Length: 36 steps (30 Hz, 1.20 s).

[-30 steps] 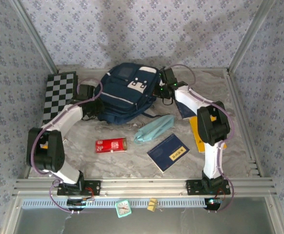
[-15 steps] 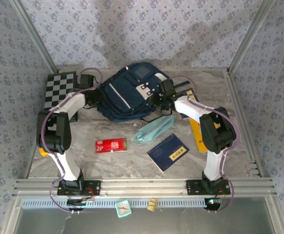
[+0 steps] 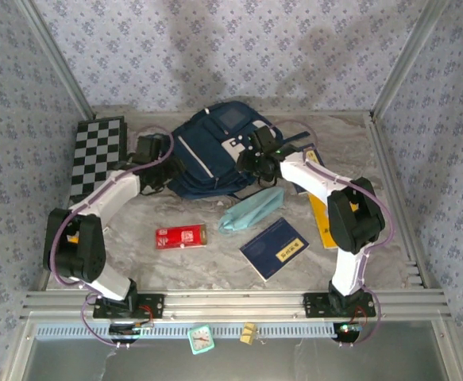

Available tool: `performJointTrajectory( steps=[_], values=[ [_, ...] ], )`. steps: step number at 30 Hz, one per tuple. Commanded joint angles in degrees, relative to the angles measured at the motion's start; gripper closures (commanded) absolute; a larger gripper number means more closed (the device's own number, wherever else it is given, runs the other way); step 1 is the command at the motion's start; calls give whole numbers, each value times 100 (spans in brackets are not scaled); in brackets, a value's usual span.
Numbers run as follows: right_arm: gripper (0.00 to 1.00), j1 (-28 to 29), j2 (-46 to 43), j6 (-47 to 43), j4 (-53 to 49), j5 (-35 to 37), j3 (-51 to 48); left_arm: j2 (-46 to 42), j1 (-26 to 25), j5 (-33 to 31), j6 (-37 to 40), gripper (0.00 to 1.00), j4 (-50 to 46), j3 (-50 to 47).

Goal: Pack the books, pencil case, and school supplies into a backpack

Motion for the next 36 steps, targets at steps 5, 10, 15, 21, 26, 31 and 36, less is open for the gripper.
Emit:
performJointTrajectory(
  steps=[5,10,15,21,26,31,36],
  values=[
    [31,-164,637,369,-454,40,330,64,-888,-283,-717,39,462,-197],
    [31,-333,1148,366,-126,-305,573,136,-1274,-512,-1033,41,798,-467],
    [56,-396,1277,229,428,-241,599,262,-1620,-968,-1394,41,979,-692],
    [94,-479,1024,123,864,-338,505,624,-1603,-1080,-1381,40,1046,-548],
    [100,-518,677,127,1081,-557,329,885,-1529,-1187,-1239,40,1337,-333],
    [100,-599,267,767,1241,-918,156,1058,-1285,-1434,-991,40,1576,0],
    [100,-496,10,1308,1585,-1137,126,1045,-986,-1411,-672,40,1643,395]
  ],
)
